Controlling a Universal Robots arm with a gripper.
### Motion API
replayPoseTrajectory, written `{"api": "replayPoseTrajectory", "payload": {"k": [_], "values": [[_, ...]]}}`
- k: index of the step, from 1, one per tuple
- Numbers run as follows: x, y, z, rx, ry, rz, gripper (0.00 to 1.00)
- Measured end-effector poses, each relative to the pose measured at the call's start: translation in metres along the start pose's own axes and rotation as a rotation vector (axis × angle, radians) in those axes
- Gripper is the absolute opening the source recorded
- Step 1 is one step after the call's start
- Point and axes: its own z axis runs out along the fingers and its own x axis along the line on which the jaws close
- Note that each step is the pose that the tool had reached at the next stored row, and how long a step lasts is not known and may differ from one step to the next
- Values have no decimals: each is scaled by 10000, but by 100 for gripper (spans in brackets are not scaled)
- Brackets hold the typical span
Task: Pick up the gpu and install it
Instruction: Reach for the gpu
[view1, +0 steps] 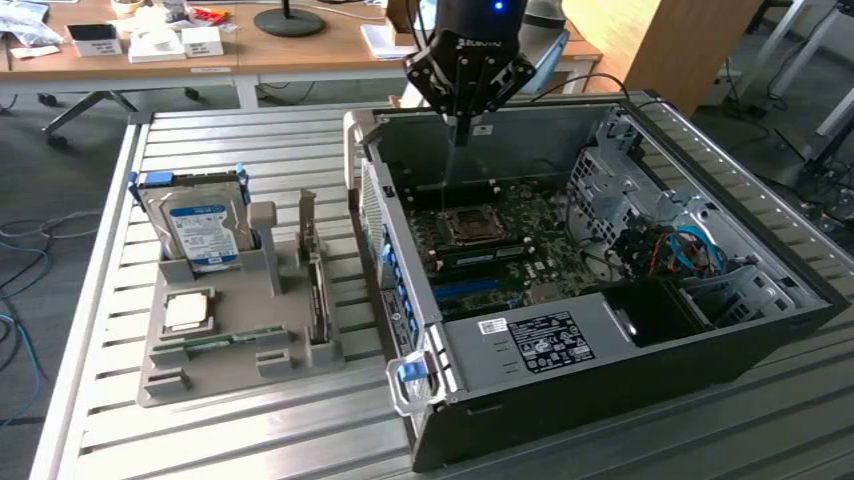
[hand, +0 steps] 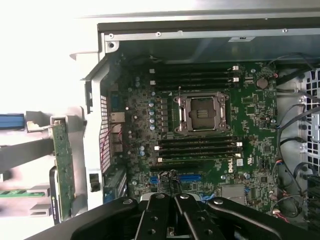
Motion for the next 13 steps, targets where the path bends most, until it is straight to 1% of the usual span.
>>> {"api": "replayPoseTrajectory", "payload": {"k": [13], "values": [[120, -9, -3, 1, 0, 0, 11]]}}
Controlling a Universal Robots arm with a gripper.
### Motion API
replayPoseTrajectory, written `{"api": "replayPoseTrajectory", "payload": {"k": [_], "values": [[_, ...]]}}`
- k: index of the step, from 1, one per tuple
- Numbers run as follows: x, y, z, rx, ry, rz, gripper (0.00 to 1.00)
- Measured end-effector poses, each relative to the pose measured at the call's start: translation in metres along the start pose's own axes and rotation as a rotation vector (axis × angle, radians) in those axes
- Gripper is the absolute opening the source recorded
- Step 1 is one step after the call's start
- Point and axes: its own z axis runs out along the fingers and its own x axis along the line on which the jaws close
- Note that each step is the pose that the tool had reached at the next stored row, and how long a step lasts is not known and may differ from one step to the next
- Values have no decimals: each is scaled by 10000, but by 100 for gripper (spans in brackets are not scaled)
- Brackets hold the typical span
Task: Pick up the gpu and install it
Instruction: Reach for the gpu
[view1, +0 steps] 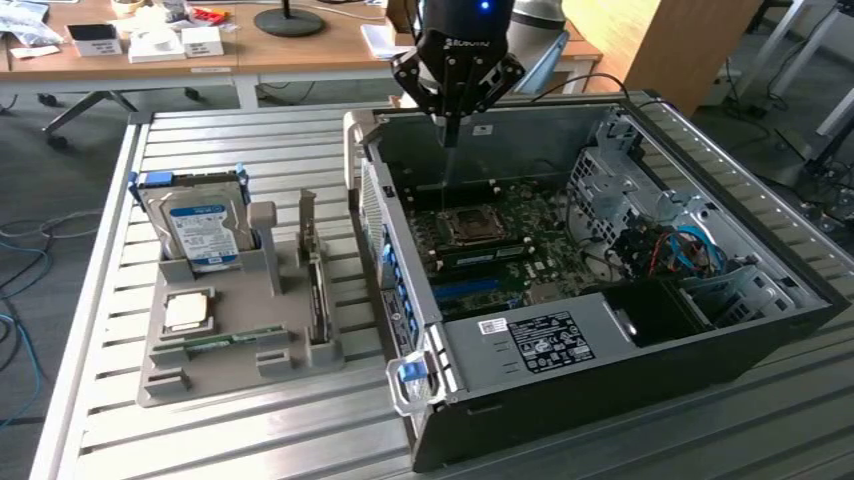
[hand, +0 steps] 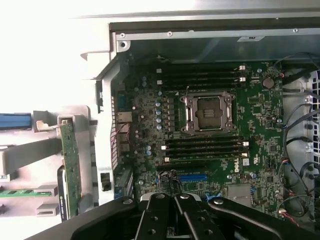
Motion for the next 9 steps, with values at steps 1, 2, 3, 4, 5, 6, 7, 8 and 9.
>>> {"api": "replayPoseTrajectory", "payload": {"k": [1, 2, 3, 4, 5, 6, 7, 8, 9], "values": [[10, -1, 0, 0, 0, 0, 11], [20, -1, 0, 0, 0, 0, 11], [30, -2, -1, 0, 0, 0, 11], [41, -3, -1, 0, 0, 0, 11], [50, -4, -1, -1, 0, -1, 11], [60, -4, -2, 1, 0, -1, 11], [68, -5, -2, 0, 0, -1, 11], [72, -5, -1, -1, -1, 0, 11], [72, -5, -1, -1, 0, -2, 11]]}}
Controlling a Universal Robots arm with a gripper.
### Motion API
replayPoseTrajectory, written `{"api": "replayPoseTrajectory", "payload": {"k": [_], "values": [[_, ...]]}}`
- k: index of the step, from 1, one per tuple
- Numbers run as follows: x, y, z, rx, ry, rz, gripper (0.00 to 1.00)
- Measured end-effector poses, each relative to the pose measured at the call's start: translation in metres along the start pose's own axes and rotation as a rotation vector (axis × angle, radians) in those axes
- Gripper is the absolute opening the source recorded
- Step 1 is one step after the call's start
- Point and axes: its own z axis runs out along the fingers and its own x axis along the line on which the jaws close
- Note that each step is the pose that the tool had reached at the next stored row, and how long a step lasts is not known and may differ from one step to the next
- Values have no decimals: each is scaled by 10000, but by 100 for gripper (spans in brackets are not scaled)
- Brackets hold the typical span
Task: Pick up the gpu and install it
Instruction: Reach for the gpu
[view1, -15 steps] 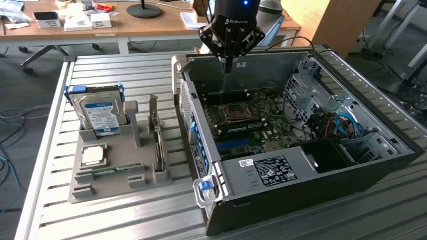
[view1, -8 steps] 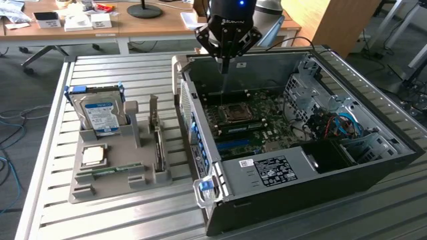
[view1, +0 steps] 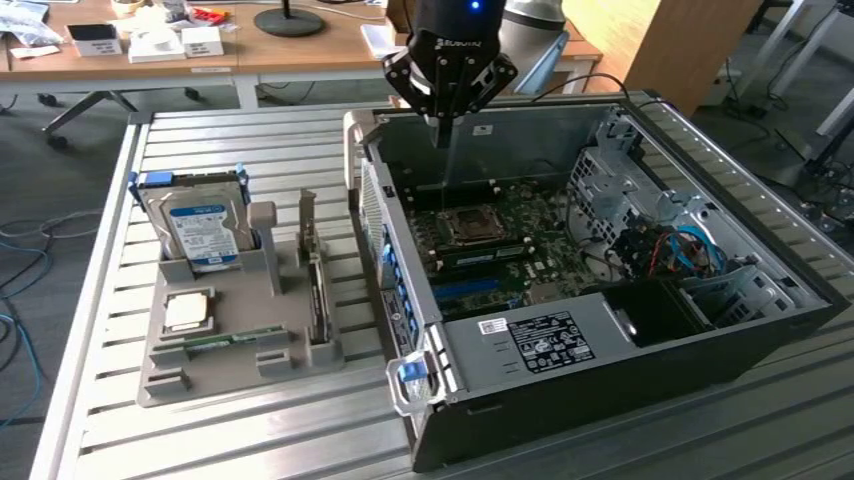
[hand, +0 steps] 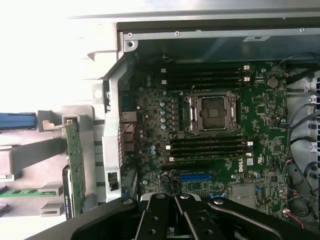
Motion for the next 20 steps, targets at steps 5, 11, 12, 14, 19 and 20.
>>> {"api": "replayPoseTrajectory", "payload": {"k": [5, 11, 12, 14, 19, 20], "values": [[2, -1, -1, 1, 1, 2, 11], [2, -1, -1, 1, 0, 2, 11], [2, 0, -1, 1, 1, 2, 11], [2, 0, -1, 1, 1, 2, 11], [36, -3, -2, 2, 1, 1, 11], [50, -4, -2, 0, 0, 1, 11]]}}
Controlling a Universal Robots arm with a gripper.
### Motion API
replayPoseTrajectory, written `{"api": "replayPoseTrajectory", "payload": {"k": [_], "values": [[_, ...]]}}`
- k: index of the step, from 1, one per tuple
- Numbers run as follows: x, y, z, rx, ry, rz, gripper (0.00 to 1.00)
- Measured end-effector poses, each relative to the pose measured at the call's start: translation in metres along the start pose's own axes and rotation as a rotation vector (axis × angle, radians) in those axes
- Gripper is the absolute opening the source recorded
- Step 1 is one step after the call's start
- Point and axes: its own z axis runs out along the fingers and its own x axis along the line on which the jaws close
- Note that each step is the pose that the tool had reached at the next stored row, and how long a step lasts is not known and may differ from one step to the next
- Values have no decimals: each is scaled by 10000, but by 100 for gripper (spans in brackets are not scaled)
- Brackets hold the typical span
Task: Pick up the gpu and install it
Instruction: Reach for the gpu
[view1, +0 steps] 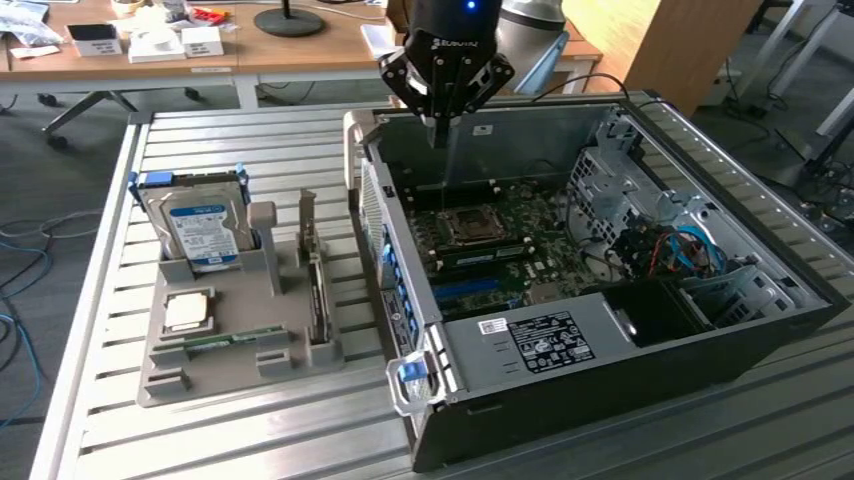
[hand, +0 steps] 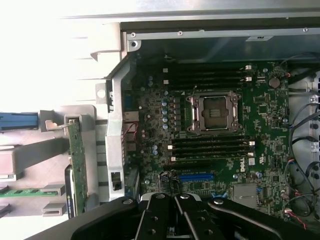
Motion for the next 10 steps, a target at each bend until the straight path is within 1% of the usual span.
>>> {"api": "replayPoseTrajectory", "payload": {"k": [10], "values": [[139, -10, -4, 1, -4, 0, 11]]}}
